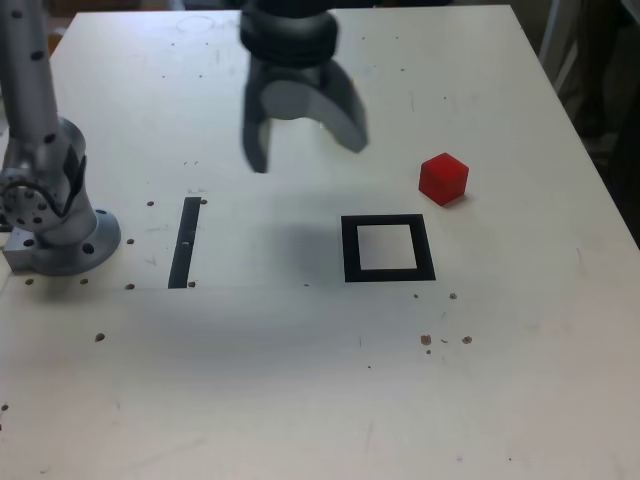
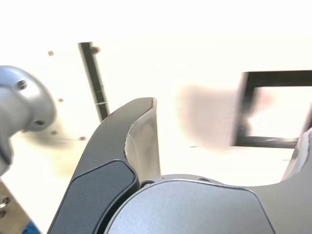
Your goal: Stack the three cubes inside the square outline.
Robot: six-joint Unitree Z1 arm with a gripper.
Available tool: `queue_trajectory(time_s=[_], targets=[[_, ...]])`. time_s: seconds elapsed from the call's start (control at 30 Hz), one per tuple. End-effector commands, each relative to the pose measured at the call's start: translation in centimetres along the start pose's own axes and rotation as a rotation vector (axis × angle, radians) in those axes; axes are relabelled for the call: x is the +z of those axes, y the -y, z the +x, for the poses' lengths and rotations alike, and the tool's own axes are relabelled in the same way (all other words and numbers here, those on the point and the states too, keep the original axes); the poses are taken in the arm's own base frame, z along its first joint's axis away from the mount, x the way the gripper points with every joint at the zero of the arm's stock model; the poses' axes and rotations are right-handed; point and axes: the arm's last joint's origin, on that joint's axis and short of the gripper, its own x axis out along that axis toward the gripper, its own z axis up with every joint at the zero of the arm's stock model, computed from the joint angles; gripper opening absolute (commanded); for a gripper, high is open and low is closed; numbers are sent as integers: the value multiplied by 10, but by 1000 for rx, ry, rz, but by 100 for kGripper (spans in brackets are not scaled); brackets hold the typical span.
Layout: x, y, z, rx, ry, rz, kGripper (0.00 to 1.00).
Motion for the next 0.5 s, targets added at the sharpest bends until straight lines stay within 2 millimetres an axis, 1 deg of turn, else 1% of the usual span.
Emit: queue_trajectory(time_s=[0.0,0.13,0.27,0.37,0.47], targets=[[20,-5,-12,11,52,-3,99],[46,-15,-20,15,74,3,99],[72,-26,-26,18,79,47,99],[84,-36,-27,19,76,69,99],[91,-45,-25,10,68,40,99]])
